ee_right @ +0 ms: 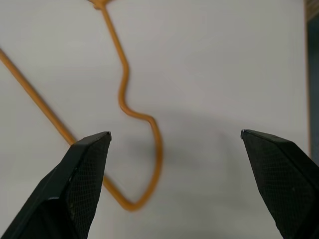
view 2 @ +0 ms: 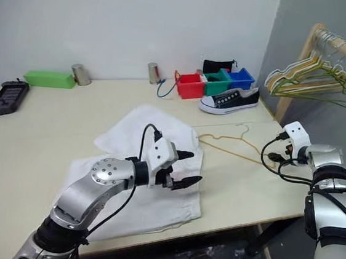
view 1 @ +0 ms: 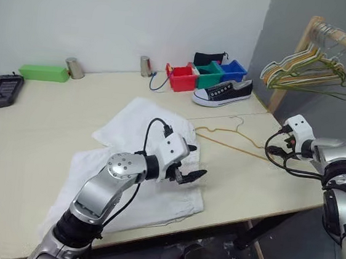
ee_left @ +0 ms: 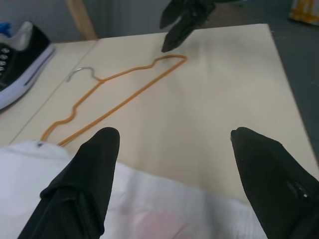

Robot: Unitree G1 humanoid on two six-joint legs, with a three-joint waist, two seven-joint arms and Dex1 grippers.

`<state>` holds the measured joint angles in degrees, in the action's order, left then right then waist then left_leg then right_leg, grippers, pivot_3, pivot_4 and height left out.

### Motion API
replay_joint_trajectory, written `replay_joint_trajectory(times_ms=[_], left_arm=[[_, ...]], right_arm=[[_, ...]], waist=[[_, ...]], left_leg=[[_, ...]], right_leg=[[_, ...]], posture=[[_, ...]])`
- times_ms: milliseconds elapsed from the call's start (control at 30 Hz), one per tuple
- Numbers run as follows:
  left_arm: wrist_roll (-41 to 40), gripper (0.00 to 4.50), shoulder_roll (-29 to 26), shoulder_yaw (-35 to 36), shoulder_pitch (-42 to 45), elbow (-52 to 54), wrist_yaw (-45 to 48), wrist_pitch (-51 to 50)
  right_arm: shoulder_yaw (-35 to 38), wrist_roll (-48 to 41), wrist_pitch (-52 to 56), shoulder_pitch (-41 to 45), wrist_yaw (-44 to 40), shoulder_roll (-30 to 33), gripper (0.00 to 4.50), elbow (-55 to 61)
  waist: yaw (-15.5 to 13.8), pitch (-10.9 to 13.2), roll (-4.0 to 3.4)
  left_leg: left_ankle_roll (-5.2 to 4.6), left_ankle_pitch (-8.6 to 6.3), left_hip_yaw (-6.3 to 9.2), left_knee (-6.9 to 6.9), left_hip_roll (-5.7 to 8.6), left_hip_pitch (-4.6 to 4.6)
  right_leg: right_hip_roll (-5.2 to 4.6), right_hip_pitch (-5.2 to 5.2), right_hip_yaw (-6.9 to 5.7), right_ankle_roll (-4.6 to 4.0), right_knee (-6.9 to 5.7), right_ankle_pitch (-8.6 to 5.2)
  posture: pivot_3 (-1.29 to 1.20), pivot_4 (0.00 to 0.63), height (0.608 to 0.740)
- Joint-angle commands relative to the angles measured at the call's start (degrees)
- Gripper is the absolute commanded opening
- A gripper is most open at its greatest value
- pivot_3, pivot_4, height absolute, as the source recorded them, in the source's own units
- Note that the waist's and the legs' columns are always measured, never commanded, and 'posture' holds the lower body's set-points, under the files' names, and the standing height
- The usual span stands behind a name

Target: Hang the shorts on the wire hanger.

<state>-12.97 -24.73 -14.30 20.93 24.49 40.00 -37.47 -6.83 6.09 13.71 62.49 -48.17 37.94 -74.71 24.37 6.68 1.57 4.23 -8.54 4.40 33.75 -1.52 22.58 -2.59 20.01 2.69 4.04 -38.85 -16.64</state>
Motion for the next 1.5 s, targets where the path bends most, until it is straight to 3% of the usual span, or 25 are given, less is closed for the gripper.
replay_joint_trajectory(times_ms=[33,567,667,1200,1233,1500], left_arm=[[-0.4,3.78,-0.8,0.4,1.4,1.7,0.2,0.2],[0.7,3.78,-2.0,-0.5,2.6,1.6,0.0,0.0],[0.9,3.78,-2.0,-0.2,2.7,1.6,-0.4,0.0],[1.1,3.78,-2.0,-0.5,1.6,2.8,-2.2,-0.2],[1.1,3.78,-2.0,-0.5,1.6,2.7,-2.2,-0.1],[1.4,3.78,-1.9,-0.8,1.9,1.5,-2.6,0.9]], right_arm=[[0.8,0.8,1.0,1.2,-0.3,-0.6,4.42,-0.7],[5.7,0.3,6.4,-2.0,7.0,-2.8,4.42,-2.4],[7.6,-0.7,7.8,-1.7,8.6,-3.3,3.97,-2.6],[6.5,1.6,8.3,-2.5,6.8,-3.6,0.19,-2.3],[6.5,1.5,8.4,-2.4,6.6,-3.5,0.04,-2.3],[7.5,1.3,6.6,-1.6,5.4,-2.2,0.04,-1.1]], waist=[[-0.7,0.0,0.0],[-1.1,-0.1,-0.06],[-1.1,-0.1,-0.09],[-3.3,-0.9,-0.22],[-3.5,-1.0,-0.21],[-3.7,-1.0,-0.24]], left_leg=[[0.0,0.0,0.02,0.02,0.0,0.0],[0.0,0.0,0.12,0.12,0.04,0.06],[0.0,0.0,0.13,0.12,0.04,0.05],[0.0,0.0,0.14,0.15,0.06,0.05],[0.0,0.0,0.14,0.15,0.06,0.04],[0.0,0.0,0.14,0.15,0.06,0.05]], right_leg=[[0.0,-0.01,0.0,-0.01,0.0,0.0],[0.0,-0.06,-0.04,0.06,-0.01,0.04],[0.0,-0.06,-0.04,0.06,-0.02,0.04],[0.01,-0.06,-0.03,0.08,-0.01,0.05],[0.01,-0.06,-0.03,0.08,-0.01,0.05],[0.01,-0.06,-0.03,-0.05,-0.01,-0.02]], posture=[[-0.26,0.029,0.74],[-0.23,0.011,0.74],[-0.22,0.007,0.74],[-0.2,0.0,0.74],[-0.2,0.0,0.74],[-0.22,0.0,0.74]])
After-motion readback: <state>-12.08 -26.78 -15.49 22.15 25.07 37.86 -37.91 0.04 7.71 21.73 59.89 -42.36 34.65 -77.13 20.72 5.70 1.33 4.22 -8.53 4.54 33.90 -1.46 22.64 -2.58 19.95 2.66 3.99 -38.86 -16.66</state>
